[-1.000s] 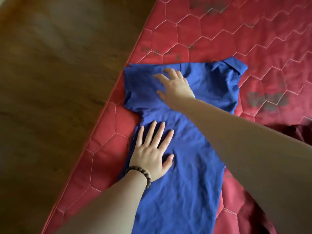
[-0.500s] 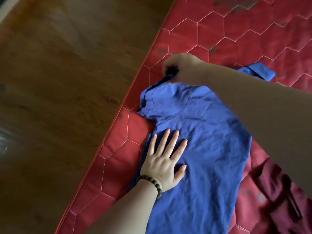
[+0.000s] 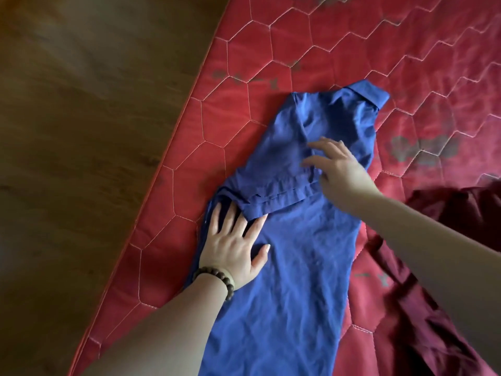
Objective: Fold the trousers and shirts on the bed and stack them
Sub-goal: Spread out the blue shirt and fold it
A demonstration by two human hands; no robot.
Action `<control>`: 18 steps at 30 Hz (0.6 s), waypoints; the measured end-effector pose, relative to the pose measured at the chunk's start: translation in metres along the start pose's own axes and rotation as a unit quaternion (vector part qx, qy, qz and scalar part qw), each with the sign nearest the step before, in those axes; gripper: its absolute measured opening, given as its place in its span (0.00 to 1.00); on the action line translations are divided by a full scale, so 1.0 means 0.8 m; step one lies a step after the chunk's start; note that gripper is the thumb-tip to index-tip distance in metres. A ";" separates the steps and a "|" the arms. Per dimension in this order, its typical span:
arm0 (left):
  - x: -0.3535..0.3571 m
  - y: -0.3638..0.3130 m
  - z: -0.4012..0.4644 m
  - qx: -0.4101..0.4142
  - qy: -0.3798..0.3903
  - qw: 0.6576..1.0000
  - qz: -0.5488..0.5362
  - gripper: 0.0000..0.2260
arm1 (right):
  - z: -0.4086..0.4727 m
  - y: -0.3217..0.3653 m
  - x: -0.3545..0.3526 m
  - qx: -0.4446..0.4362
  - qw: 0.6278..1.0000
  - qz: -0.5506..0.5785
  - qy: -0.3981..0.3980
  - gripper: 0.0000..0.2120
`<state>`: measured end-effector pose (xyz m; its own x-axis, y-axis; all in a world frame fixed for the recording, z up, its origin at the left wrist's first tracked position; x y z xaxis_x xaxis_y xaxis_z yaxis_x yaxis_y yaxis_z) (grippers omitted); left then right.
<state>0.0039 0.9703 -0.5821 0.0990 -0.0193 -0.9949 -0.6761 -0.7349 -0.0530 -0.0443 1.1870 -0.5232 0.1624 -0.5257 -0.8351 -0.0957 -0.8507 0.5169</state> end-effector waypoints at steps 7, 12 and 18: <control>-0.005 -0.001 0.002 0.010 0.010 1.000 -0.017 0.27 | -0.017 0.051 0.110 -0.009 0.991 -0.070 0.115 0.25; -0.031 0.005 -0.003 0.029 -0.006 0.993 -0.112 0.20 | -0.017 0.051 0.089 -0.038 0.995 0.004 0.097 0.20; -0.110 0.035 0.011 -0.057 -0.182 0.976 -0.104 0.13 | -0.017 0.034 0.020 0.063 0.990 0.071 -0.105 0.14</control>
<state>-0.0297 0.9574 -0.4969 -0.0551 0.3657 -0.9291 -0.5817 -0.7680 -0.2678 -0.0311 1.1552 -0.5198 -0.0678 -0.6183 -0.7830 -0.2261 -0.7549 0.6156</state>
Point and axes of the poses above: each hand's wrist, its own z-axis towards the middle knuckle, its own x-axis out of the palm, y = z × x, the point moved 6 cm from there along z, towards the middle knuckle, and after that the axes turned 9 degrees about z, right-handed, at the moved point
